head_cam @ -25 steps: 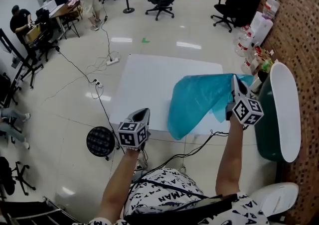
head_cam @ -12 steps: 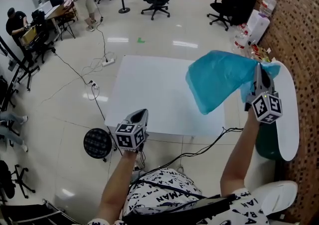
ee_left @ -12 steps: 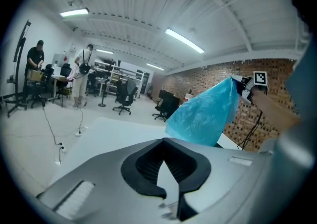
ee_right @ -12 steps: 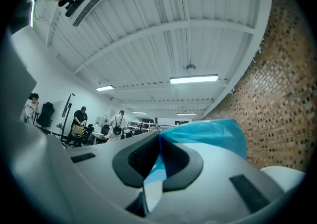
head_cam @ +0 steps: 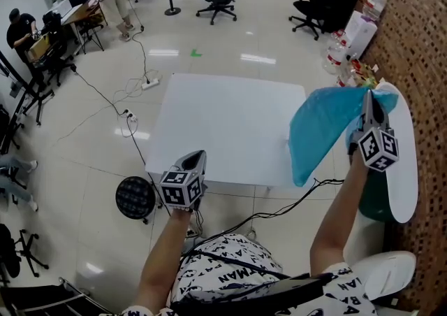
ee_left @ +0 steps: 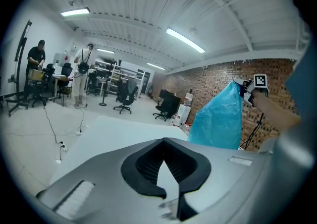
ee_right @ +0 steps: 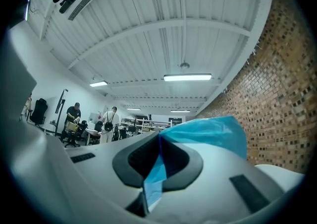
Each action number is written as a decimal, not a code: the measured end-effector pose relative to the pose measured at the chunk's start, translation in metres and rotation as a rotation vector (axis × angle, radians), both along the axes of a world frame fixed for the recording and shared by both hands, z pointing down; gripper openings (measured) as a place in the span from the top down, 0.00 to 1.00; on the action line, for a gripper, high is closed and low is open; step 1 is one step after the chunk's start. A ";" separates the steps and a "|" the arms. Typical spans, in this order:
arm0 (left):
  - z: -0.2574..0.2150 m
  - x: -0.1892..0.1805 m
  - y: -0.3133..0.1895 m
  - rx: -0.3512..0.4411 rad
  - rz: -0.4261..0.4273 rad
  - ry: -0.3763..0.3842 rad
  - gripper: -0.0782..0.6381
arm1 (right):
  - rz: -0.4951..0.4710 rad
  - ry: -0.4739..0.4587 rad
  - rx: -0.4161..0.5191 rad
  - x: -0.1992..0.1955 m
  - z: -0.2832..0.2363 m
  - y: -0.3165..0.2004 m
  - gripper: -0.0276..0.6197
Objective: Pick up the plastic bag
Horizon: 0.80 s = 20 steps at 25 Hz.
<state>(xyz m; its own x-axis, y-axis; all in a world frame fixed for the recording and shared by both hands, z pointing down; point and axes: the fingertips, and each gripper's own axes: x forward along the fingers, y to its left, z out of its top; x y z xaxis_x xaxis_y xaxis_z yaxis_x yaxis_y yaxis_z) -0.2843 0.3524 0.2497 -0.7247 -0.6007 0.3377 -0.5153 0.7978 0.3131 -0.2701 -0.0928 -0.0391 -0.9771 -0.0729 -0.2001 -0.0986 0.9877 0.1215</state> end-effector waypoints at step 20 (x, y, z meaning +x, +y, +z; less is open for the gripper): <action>0.024 0.024 -0.001 -0.029 -0.074 0.070 0.89 | -0.469 0.264 0.460 -0.086 0.089 0.121 0.95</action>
<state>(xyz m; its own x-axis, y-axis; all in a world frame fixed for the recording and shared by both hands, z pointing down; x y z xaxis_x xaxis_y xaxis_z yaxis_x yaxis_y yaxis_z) -0.2600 0.3515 0.2736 -0.7406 -0.5359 0.4054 -0.4325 0.8419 0.3228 -0.3560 0.0277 0.0495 -0.9048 0.4026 0.1387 0.4151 0.7612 0.4982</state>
